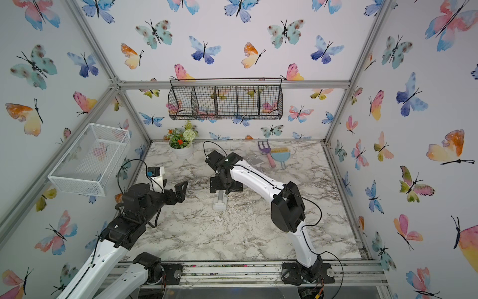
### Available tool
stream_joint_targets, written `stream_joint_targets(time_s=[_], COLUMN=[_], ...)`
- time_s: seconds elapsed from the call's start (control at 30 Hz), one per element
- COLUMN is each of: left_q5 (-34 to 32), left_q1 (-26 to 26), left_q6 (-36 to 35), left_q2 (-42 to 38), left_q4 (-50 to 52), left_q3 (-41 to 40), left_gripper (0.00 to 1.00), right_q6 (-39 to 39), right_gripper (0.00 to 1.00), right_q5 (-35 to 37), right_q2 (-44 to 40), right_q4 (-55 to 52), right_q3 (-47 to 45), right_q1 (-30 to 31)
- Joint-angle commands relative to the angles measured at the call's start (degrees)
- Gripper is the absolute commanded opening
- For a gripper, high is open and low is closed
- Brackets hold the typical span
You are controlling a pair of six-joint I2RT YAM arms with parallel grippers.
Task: Open the phone stand
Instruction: Pick up the phone stand at the center of the board.
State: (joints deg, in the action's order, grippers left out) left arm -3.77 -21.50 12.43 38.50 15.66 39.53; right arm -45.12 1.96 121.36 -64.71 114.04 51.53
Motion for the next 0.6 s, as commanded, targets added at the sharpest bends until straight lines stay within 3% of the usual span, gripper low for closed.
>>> stream_joint_targets(time_s=[0.0, 0.33, 0.57], left_q5=[-0.5, 0.3, 1.1], left_q1=[-0.3, -0.3, -0.3], left_q6=[1.7, 2.1, 2.1], left_q2=[-1.2, -5.0, -4.4], left_q4=[2.7, 4.4, 4.3], left_q3=[1.0, 0.5, 0.4], left_gripper=[0.98, 0.98, 0.98], right_q6=[-4.6, -6.6, -6.1], right_gripper=[0.99, 0.98, 0.99], right_q5=[-0.6, -4.1, -1.2], right_q2=[0.6, 3.1, 11.3], right_q4=[1.3, 8.3, 1.5], right_q3=[-2.8, -7.4, 2.7], right_q1=[1.4, 2.7, 4.1])
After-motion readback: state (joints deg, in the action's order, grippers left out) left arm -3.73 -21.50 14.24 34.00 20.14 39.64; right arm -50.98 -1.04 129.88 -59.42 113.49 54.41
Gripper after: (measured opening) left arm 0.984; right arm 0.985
